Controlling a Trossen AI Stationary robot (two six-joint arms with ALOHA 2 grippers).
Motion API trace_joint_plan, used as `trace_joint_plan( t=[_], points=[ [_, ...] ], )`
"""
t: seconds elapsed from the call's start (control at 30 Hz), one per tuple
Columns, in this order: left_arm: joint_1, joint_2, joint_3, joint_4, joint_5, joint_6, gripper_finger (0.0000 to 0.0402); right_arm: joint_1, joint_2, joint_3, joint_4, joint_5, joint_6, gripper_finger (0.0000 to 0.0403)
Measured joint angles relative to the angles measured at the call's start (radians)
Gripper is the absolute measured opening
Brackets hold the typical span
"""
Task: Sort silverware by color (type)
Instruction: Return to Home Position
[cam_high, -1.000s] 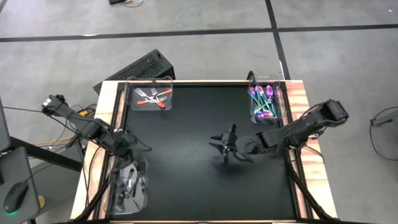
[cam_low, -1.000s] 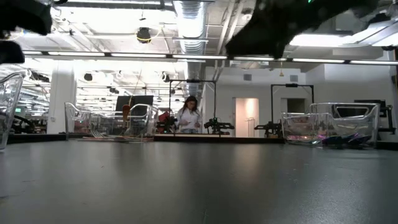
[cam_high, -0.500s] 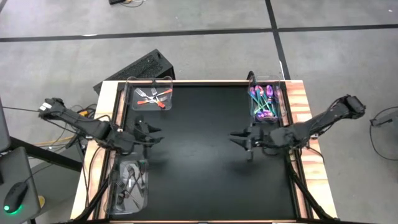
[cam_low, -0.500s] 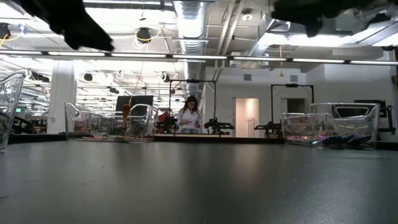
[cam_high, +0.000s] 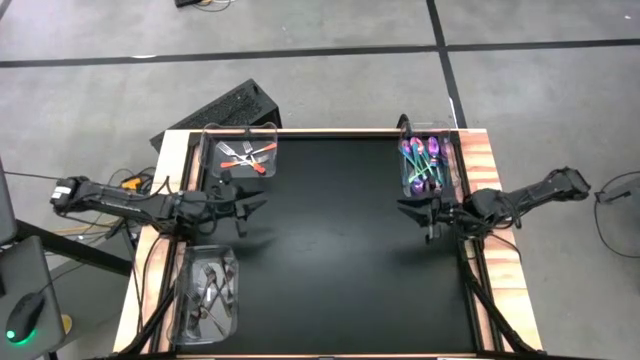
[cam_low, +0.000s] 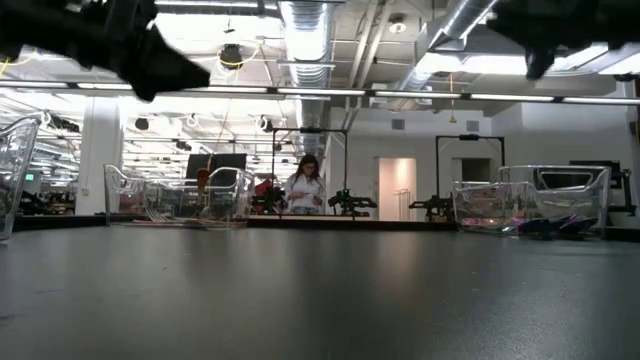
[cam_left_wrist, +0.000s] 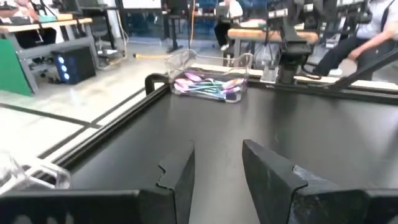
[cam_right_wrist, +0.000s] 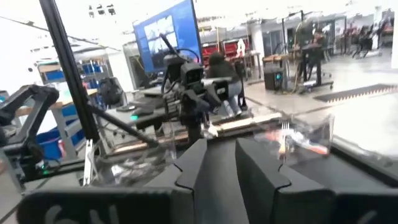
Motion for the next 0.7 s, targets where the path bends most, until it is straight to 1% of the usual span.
trace_joint_plan(
  t=[0.1,0.23,0.3,0.37,0.5,0.6,0.7],
  points=[
    [0.019,-0.068,-0.087,0.061,0.019,0.022,0.0115,-0.004,-0.003,-0.069,0.077,-0.005,0.021,0.0088],
    [0.049,-0.193,-0.107,0.037,-0.004,0.051,0.0107,-0.036,-0.005,-0.079,0.083,-0.049,0.016,0.0061],
    [0.061,-0.26,-0.107,0.022,-0.005,0.07,0.0104,-0.06,-0.022,-0.079,0.06,-0.088,-0.002,0.0047],
    [0.07,-0.326,-0.107,-0.011,0.01,0.089,0.0101,-0.087,-0.044,-0.079,0.023,-0.12,-0.011,0.0033],
    [0.079,-0.447,-0.107,-0.139,0.011,0.078,0.0092,-0.142,-0.104,-0.079,-0.064,-0.207,-0.013,0.0008],
    [0.079,-0.518,-0.107,-0.205,0.015,0.073,0.0083,-0.176,-0.138,-0.097,-0.066,-0.274,-0.007,0.0009],
    [0.078,-0.586,-0.11,-0.278,0.019,0.07,0.007,-0.198,-0.163,-0.159,-0.014,-0.307,0.002,0.0013]
  ],
)
